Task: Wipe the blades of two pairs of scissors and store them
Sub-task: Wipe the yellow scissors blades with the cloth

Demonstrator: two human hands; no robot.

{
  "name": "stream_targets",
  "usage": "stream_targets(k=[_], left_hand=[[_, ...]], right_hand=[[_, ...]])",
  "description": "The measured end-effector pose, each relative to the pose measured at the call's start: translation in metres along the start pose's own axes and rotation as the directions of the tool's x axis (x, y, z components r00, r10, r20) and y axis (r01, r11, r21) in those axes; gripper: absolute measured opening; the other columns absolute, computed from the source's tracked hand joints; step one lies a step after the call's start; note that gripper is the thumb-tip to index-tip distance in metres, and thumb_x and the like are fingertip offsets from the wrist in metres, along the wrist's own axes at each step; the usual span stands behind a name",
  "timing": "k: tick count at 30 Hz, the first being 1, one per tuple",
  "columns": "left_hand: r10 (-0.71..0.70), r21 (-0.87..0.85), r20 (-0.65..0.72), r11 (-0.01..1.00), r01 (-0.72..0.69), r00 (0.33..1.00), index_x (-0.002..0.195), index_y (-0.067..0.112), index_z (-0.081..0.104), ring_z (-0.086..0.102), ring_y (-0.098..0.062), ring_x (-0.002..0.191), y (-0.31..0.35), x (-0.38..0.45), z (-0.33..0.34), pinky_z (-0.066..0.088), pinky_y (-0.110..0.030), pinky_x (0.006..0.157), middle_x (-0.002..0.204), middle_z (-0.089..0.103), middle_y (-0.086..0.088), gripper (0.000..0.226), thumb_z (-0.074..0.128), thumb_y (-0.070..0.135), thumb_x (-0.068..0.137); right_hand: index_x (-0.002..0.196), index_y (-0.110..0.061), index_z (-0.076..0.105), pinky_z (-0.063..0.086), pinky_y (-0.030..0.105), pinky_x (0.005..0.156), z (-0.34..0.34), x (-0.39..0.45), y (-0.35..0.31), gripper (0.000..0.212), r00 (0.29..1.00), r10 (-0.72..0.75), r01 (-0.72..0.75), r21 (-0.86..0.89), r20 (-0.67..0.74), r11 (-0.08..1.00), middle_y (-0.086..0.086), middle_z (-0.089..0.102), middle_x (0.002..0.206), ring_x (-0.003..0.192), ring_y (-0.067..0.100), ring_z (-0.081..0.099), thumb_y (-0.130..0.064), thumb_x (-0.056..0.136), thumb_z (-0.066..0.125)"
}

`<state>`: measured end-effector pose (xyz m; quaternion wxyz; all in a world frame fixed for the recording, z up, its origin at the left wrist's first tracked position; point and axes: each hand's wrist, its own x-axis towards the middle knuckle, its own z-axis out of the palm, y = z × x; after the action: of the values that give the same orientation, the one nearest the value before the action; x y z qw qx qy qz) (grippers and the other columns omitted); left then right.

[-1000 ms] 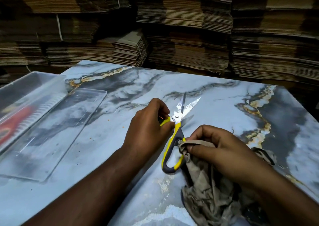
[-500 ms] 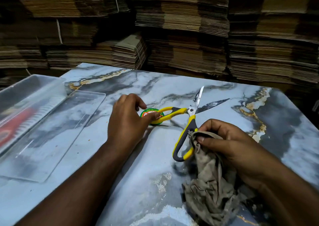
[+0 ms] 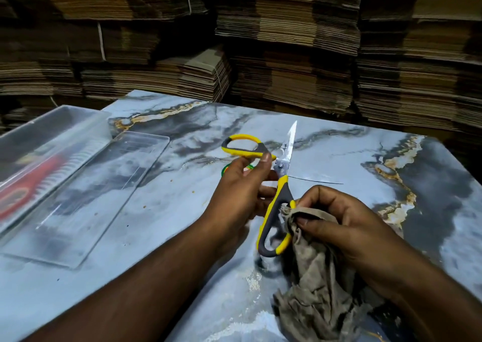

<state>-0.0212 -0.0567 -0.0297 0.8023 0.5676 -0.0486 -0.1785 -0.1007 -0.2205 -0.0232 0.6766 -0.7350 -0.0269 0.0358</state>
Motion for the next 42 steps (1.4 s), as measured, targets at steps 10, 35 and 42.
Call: stream_targets(k=[10, 35, 42], left_hand=[[0.124, 0.084, -0.007, 0.989, -0.123, 0.992, 0.15, 0.046, 0.024, 0.079, -0.038, 0.08, -0.014, 0.002, -0.004, 0.064, -0.046, 0.065, 0.101, 0.069, -0.024, 0.076, 0.068, 0.009, 0.101], [-0.136, 0.416, 0.517, 0.903, -0.109, 0.845, 0.166, 0.04, 0.0, 0.069, -0.035, 0.08, -0.009, 0.025, -0.042, 0.057, -0.056, 0.081, 0.085, 0.07, -0.023, 0.09, 0.055, 0.011, 0.102], [-0.145, 0.46, 0.52, 0.878, -0.133, 0.842, 0.166, 0.033, 0.01, 0.071, -0.032, 0.08, -0.005, 0.025, -0.042, 0.061, -0.053, 0.083, 0.083, 0.072, -0.018, 0.081, 0.057, 0.007, 0.106]], right_hand=[[0.103, -0.039, 0.063, 0.055, 0.044, 0.076, -0.006, -0.008, -0.001, 0.004, 0.993, -0.078, 0.113, -0.623, 0.084, 0.774, -0.008, 0.075, 0.094, 0.083, 0.013, 0.07, -0.042, 0.101, 0.063], [0.111, -0.014, 0.081, 0.052, 0.031, 0.084, -0.017, -0.001, 0.016, 0.021, 0.806, -0.54, 0.444, -0.85, 0.241, 0.283, 0.0, 0.071, 0.111, 0.099, 0.015, 0.069, -0.025, 0.096, 0.071], [0.116, -0.009, 0.08, 0.054, 0.046, 0.084, -0.01, 0.003, 0.024, 0.024, 0.812, -0.505, 0.417, -0.897, 0.293, 0.15, 0.008, 0.072, 0.114, 0.098, 0.032, 0.067, -0.016, 0.095, 0.069]])
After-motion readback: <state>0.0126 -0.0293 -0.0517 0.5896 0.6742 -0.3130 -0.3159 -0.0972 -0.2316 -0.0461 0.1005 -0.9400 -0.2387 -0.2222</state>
